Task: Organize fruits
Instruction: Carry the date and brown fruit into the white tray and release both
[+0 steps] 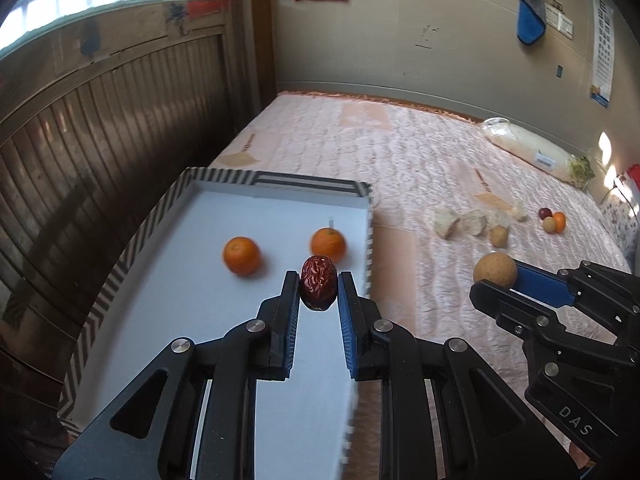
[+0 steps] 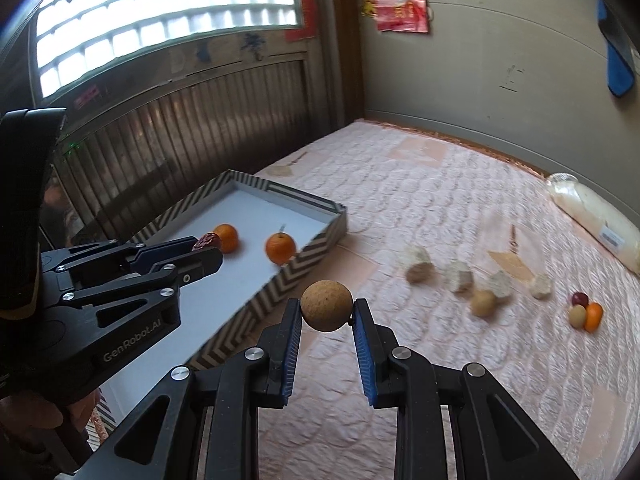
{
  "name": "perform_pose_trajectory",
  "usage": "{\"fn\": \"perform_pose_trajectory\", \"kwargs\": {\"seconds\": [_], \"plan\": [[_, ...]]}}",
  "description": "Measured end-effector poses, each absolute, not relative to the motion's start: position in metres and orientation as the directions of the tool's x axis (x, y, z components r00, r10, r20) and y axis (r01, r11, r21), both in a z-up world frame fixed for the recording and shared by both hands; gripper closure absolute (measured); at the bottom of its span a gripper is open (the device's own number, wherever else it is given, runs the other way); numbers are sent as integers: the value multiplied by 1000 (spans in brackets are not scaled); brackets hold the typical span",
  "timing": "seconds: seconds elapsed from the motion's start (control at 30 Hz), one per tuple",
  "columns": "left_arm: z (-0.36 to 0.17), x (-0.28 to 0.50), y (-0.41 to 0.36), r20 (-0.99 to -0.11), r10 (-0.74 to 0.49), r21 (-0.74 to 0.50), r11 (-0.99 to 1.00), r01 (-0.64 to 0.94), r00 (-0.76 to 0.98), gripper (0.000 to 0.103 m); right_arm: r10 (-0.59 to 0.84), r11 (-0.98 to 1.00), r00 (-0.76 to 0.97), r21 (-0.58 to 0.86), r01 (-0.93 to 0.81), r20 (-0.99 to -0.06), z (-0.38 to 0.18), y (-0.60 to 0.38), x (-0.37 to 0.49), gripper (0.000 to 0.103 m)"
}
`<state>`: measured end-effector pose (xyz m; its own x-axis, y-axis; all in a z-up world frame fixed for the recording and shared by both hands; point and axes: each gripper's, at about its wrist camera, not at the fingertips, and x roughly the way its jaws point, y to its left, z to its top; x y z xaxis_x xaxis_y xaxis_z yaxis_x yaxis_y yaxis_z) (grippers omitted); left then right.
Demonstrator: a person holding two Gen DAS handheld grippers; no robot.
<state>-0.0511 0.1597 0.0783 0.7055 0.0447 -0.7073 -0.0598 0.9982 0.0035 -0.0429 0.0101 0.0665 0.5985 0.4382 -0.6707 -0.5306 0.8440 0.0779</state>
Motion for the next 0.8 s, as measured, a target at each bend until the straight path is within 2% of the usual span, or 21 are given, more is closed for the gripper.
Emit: {"fn": "perform_pose_trajectory", "kwargs": {"seconds": [0.8], "plan": [[53,-45,230,-755,136,1,978,-207,641,85,515,718,486,46,-694,-706,57,102,-42,78]]}}
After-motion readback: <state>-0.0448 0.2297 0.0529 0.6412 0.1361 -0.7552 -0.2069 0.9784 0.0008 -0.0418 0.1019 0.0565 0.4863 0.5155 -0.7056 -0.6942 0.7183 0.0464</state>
